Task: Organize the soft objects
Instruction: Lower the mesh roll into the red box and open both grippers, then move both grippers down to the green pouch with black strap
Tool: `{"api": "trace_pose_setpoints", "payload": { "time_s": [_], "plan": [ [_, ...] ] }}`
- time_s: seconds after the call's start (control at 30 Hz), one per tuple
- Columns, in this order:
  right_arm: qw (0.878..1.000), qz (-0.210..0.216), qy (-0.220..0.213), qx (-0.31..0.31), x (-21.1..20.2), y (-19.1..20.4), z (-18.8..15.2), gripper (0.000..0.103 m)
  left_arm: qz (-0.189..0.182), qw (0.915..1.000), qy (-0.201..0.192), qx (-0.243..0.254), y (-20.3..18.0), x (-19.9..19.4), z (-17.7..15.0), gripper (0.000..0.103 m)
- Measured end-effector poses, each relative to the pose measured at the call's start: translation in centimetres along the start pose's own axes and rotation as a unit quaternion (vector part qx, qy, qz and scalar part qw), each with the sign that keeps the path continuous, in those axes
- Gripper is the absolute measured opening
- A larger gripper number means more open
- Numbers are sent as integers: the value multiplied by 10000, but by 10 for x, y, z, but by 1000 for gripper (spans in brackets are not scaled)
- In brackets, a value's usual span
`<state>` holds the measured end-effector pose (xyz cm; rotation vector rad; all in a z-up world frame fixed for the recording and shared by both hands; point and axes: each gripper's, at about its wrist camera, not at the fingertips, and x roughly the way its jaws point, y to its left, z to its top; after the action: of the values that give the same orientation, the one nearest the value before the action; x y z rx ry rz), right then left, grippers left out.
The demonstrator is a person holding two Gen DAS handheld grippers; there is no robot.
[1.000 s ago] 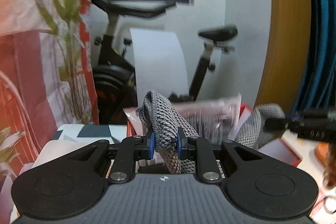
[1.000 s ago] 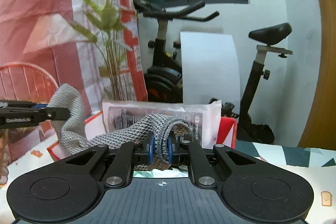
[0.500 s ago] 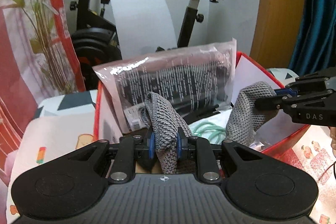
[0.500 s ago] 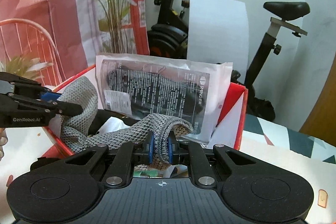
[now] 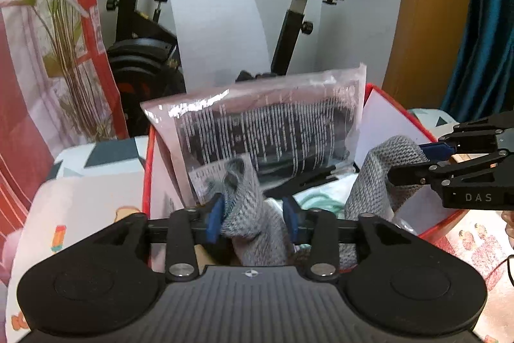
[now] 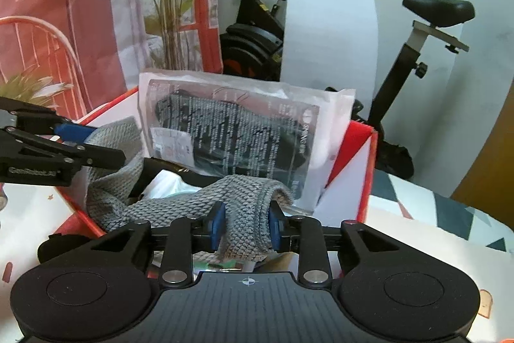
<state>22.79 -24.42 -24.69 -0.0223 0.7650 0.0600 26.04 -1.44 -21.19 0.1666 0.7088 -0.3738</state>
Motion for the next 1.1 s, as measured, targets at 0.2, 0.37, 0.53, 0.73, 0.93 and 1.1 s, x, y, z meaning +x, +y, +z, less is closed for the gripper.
{"api": "trace_pose_setpoints", "payload": {
  "time_s": [0.2,0.37,0.53,0.73,0.93,1.1],
  "plan": [
    [9994,-114,-289,162,-16,-7,6,54,-5,9993,-379,-53,-3,-21,9,53],
    [9979,-161,-589,235,-35,-6,9,66,79,9975,-686,-141,-8,-44,7,62],
    [9971,-113,-662,362,-46,0,6,83,158,9964,-799,-231,-10,-60,-2,72],
    [9963,-39,-661,548,-57,9,-1,102,255,9949,-928,-304,-12,-78,-12,100],
    [9954,-54,-645,710,-71,18,-3,103,321,9944,-944,-348,-12,-89,-20,103],
    [9953,-146,-720,637,-84,27,-3,103,373,9936,-960,-455,-12,-97,-26,103]
  ]
}}
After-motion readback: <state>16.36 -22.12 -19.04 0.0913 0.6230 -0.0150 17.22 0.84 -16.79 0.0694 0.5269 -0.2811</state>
